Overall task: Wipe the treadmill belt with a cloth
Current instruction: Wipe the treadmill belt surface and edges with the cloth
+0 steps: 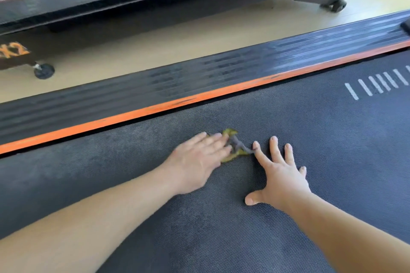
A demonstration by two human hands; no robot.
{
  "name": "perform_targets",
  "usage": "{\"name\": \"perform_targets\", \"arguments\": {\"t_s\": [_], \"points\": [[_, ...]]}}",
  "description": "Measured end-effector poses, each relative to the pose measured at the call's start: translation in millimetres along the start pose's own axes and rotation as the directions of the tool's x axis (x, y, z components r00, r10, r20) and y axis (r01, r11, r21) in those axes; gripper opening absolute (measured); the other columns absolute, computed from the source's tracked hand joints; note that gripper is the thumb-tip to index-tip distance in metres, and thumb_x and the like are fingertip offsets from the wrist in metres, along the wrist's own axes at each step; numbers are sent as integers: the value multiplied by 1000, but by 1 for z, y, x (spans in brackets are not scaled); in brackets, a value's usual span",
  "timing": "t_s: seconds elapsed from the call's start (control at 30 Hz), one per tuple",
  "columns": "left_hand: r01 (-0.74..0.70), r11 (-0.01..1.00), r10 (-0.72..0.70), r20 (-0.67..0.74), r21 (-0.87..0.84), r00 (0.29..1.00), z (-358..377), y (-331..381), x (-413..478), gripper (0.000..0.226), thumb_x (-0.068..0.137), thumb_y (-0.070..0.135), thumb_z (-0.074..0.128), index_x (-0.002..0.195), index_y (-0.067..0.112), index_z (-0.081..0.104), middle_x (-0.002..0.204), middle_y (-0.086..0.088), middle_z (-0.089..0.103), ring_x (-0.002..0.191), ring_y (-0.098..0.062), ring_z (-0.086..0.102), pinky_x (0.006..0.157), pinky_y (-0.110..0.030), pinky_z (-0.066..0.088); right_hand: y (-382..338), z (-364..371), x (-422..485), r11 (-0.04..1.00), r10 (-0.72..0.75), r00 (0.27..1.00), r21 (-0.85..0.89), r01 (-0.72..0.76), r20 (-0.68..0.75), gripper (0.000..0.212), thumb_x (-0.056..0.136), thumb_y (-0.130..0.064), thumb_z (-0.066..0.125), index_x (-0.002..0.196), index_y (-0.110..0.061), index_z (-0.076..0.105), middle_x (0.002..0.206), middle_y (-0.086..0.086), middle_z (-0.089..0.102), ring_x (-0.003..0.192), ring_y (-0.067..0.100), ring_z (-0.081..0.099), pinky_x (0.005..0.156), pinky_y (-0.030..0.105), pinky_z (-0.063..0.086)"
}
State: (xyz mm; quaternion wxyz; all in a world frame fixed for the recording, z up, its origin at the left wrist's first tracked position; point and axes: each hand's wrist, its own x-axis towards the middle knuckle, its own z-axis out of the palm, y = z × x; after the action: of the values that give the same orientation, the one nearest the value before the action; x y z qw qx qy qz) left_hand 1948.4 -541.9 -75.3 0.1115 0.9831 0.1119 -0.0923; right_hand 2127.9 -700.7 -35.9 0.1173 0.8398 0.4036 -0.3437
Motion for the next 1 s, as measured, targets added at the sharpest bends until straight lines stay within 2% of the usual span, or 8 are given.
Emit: {"name": "perform_targets", "arguments": {"t_s": [0.13, 0.3, 0.4, 0.53, 0.73, 0.8, 0.9, 1.0], "points": [[390, 908, -410, -132, -152, 903, -14, 0, 22, 53, 109, 33, 22, 161, 19, 25, 168, -3, 23, 156, -19, 12, 128, -40, 5, -1, -2, -3, 1000, 4, 1000, -1, -4, -5, 148, 54, -71, 86, 151, -52, -24, 160, -6, -39, 151, 33, -29, 118, 72, 11], [-86, 994, 81, -80, -65, 994, 22, 67, 0, 48, 104, 29, 32, 147, 15, 49, 161, -7, 39, 154, -24, 22, 126, -43, 17, 1, 1, -1, 1000, -6, 1000, -2, 6, -17, 147, 53, -74, 84, 152, -52, -23, 159, -7, -41, 151, 32, -28, 118, 71, 13], [83, 993, -71, -137, 80, 988, 9, 24, 8, 54, 103, 28, 24, 149, 13, 48, 161, -7, 39, 154, -23, 24, 126, -46, 13, 3, 3, 0, 1000, -13, 1000, -11, 13, -23, 148, 52, -75, 84, 151, -53, -23, 160, -7, -39, 152, 32, -27, 117, 72, 14], [365, 913, -398, -206, -181, 894, -30, -8, 21, 45, 109, 33, 25, 129, 18, 63, 161, -6, 39, 155, -24, 18, 126, -52, 10, 1, 1, 0, 1000, -8, 1000, -6, 8, -2, 147, 53, -74, 84, 151, -52, -23, 160, -7, -40, 151, 32, -29, 117, 72, 12], [189, 846, -339, -230, -498, 912, -31, 24, -4, 52, 109, 48, 34, 151, 21, 48, 164, 1, 33, 154, -11, 21, 127, -32, 15, 2, 1, 0, 1000, -3, 1000, -17, 3, -12, 148, 52, -76, 83, 151, -53, -24, 160, -7, -40, 151, 32, -29, 118, 71, 13], [149, 895, -253, -203, -421, 946, -14, 35, -17, 57, 105, 54, 42, 152, 22, 47, 160, 6, 39, 152, -8, 26, 125, -27, 18, 3, 2, 1, 1000, -4, 1000, -20, 4, -19, 148, 52, -77, 83, 151, -53, -24, 159, -8, -41, 151, 32, -29, 118, 70, 14], [77, 959, -139, -213, -273, 967, 11, 35, -22, 47, 105, 46, 47, 136, 16, 64, 147, 0, 57, 145, -17, 42, 117, -40, 39, 3, 3, 2, 1000, -4, 1000, -24, 3, -18, 148, 52, -77, 82, 150, -53, -25, 159, -8, -41, 151, 31, -29, 119, 69, 14], [40, 994, -53, -125, -101, 991, 23, 16, -14, 47, 107, 43, 37, 145, 24, 54, 157, 2, 45, 151, -19, 31, 124, -44, 26, 3, 3, 2, 1000, -6, 1000, -25, 6, -16, 148, 51, -78, 82, 150, -53, -25, 159, -8, -41, 151, 31, -30, 119, 70, 14]]}}
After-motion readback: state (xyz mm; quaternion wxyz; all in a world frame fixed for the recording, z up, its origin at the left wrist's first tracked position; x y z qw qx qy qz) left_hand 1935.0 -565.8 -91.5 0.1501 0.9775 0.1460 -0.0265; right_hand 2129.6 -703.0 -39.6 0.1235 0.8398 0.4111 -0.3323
